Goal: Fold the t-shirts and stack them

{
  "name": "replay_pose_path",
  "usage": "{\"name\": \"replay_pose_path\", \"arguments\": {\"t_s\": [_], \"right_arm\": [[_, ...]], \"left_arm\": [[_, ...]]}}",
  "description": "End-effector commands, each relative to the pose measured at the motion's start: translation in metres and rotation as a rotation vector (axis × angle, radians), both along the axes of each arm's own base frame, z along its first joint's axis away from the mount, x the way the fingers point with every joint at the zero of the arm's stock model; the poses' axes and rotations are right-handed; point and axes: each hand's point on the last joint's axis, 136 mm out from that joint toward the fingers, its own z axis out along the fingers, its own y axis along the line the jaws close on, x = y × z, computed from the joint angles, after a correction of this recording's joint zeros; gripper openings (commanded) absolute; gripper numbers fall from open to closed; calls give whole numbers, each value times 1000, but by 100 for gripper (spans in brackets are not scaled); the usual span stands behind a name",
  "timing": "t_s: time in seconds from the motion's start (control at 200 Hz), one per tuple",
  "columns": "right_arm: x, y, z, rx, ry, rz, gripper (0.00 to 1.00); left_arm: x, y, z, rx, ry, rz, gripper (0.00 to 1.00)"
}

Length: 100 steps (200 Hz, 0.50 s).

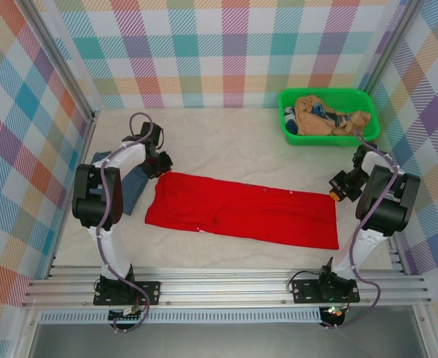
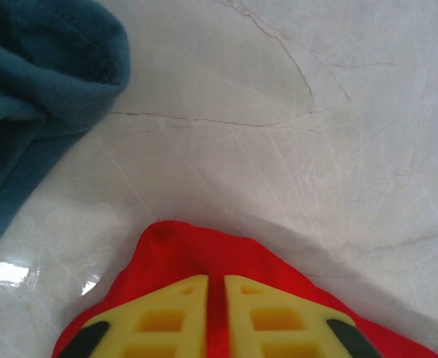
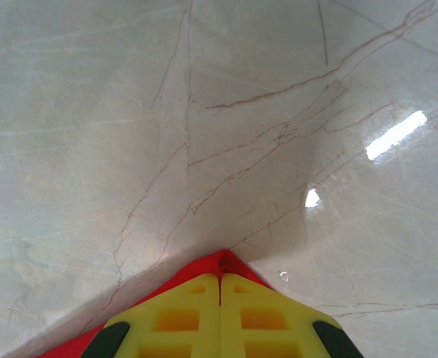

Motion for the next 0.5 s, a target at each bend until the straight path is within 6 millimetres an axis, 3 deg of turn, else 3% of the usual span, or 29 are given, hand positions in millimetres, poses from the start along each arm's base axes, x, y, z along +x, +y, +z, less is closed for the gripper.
{"name": "replay_pose_path", "arguments": {"t_s": [0.0,0.04,0.185,0.495], "right_arm": [[4,-2,10,-1,-10,-14,0],[5,-2,12,-2,-14,-13,0],[7,-8,18,-27,-5,-12,0],[10,-8,11,-15,23,-17,0]], "left_arm": [[9,0,-6,1,-2,17,5],[13,1,-1,6,-16,25,0],[20,3,21,-6,-43,50,0],[19,17,35,-70,0,151,0]]}}
